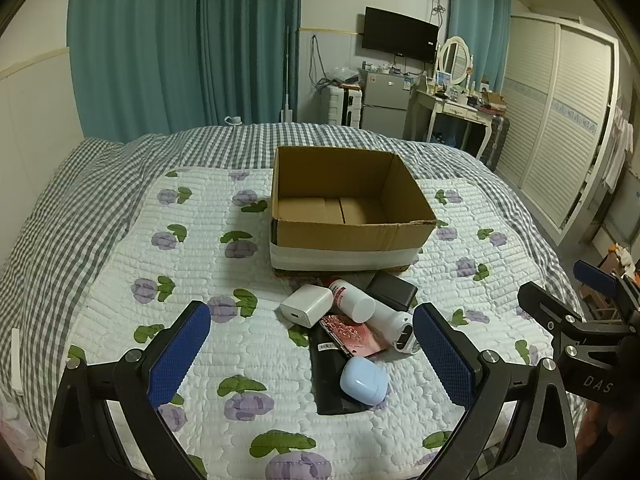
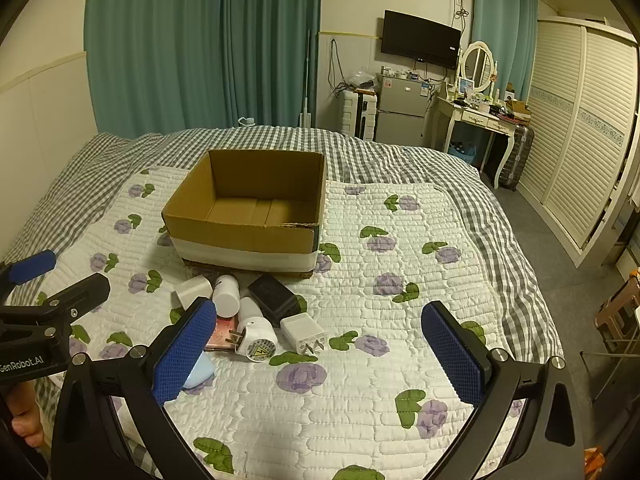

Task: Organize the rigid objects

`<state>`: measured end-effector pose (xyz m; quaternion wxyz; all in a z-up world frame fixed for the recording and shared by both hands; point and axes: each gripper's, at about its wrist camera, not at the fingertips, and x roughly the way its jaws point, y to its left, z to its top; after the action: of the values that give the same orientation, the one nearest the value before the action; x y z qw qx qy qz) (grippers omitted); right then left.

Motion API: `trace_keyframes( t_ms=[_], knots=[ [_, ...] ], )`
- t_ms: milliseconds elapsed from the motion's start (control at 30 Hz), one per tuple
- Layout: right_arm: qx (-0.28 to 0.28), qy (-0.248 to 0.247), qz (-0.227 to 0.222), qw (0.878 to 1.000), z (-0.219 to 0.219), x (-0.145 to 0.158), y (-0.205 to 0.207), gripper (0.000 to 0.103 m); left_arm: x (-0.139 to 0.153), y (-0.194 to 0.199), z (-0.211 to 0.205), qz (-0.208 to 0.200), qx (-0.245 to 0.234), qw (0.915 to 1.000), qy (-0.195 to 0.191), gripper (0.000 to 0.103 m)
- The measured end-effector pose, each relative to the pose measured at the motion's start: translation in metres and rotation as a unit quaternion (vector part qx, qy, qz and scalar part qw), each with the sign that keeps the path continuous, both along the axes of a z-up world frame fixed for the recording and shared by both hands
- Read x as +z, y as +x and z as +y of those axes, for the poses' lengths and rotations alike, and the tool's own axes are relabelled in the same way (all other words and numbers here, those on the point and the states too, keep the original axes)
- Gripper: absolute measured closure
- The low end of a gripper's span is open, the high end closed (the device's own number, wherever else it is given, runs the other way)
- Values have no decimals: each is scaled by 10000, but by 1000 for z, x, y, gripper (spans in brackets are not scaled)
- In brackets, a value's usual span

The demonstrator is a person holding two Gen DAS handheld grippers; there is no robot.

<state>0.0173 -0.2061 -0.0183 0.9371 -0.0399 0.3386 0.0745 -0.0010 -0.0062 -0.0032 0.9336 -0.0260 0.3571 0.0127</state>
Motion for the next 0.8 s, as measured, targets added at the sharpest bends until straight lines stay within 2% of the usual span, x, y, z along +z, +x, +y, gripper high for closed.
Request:
trace_keyframes(
  t_ms=[800],
  knots=[
    [4,-16,21,10000,0,-3,-2,0,-2,-3,3,4,29,10000,-8,0]
  ],
)
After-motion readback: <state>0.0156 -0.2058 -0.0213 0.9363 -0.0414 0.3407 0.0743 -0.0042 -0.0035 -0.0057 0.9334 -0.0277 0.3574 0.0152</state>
